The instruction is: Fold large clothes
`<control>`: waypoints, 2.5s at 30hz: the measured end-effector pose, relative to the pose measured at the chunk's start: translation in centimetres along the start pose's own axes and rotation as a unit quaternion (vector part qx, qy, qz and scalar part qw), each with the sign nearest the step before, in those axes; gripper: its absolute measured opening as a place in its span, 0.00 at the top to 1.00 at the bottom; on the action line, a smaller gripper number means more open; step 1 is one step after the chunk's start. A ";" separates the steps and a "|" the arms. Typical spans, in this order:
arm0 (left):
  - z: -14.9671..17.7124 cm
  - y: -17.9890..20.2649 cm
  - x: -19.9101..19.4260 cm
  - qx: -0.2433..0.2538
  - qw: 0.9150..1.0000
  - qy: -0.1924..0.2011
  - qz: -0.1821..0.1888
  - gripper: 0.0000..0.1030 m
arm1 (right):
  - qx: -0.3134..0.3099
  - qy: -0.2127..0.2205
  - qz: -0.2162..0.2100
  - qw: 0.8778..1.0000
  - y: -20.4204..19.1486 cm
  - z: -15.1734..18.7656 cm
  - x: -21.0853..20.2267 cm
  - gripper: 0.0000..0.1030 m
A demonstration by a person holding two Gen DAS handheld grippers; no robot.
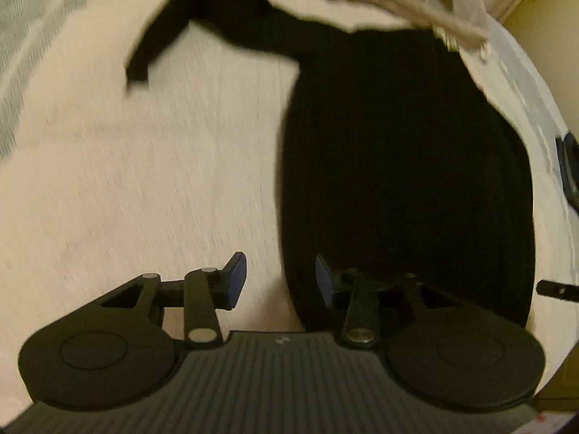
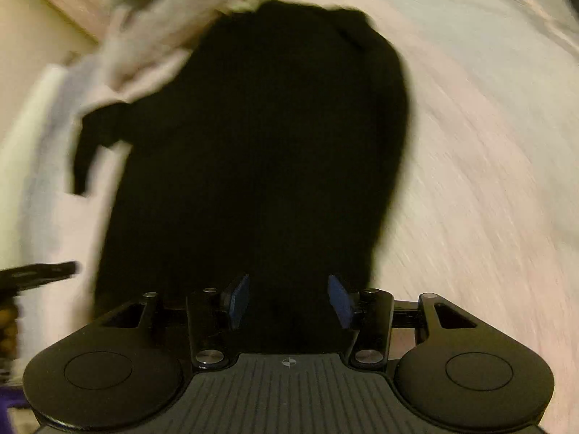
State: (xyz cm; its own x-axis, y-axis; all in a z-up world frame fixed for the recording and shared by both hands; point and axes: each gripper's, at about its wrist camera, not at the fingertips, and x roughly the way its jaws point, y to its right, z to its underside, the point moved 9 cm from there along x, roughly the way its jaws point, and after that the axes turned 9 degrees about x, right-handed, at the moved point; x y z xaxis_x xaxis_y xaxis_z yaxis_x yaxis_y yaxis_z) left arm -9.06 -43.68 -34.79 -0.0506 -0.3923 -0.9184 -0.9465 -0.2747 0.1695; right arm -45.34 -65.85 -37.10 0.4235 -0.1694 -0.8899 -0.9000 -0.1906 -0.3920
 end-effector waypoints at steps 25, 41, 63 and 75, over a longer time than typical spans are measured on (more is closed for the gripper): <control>2.8 5.6 1.9 0.088 0.994 -0.043 0.042 0.98 | 0.092 0.026 -0.058 0.994 3.6 0.0 -2.2 0.96; 3.8 4.0 -2.6 0.045 0.995 -0.034 0.077 0.98 | 0.096 0.104 0.044 0.989 8.7 -2.6 -8.0 0.38; 2.1 6.0 -11.9 0.061 0.991 0.035 0.117 0.98 | 0.006 -0.009 -0.085 0.996 -0.7 -2.5 -13.4 1.00; 18.4 8.7 -8.5 -0.003 0.986 -0.120 0.112 0.98 | 0.044 -0.153 0.017 0.987 8.7 11.0 -9.0 1.00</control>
State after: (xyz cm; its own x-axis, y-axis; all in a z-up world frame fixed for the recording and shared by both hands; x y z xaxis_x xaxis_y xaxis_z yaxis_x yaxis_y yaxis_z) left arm -22.77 -26.56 -32.07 -0.3325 -0.2257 -0.9157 -0.9013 -0.2099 0.3790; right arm -58.12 -55.32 -35.08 0.3537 0.1285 -0.9265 -0.9244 -0.1032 -0.3673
